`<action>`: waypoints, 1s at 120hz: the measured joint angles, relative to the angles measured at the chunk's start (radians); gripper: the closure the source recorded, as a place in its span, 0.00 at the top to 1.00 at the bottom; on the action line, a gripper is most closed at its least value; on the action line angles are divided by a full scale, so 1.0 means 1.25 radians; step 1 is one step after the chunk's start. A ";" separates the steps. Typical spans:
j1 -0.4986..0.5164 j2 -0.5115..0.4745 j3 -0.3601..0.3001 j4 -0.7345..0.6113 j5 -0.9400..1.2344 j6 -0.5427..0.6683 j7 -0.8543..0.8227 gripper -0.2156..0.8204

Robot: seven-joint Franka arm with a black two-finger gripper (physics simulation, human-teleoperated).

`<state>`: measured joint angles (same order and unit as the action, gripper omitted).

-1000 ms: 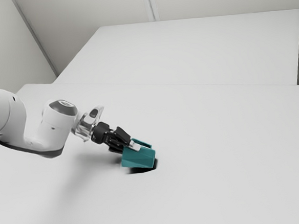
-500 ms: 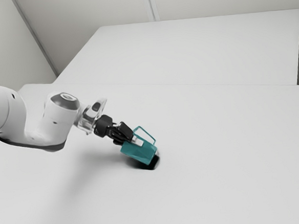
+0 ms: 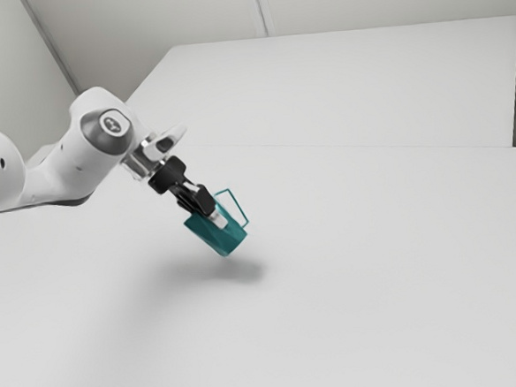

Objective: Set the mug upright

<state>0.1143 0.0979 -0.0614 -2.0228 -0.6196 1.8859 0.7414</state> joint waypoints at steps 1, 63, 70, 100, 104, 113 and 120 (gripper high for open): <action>-0.001 0.000 0.000 0.002 0.006 0.000 -0.002 0.03; -0.077 0.019 -0.001 0.064 0.362 0.041 -0.132 0.03; -0.084 0.021 -0.001 0.065 0.395 0.056 -0.146 0.03; -0.089 0.038 -0.001 0.066 0.470 0.122 -0.193 0.03; -0.089 0.042 -0.001 0.066 0.473 0.129 -0.198 0.03; -0.088 0.050 -0.001 0.065 0.478 0.143 -0.208 0.03; -0.089 0.059 -0.001 0.065 0.480 0.151 -0.215 0.03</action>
<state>0.0034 0.1718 -0.0627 -1.9410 -0.0192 2.0745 0.4722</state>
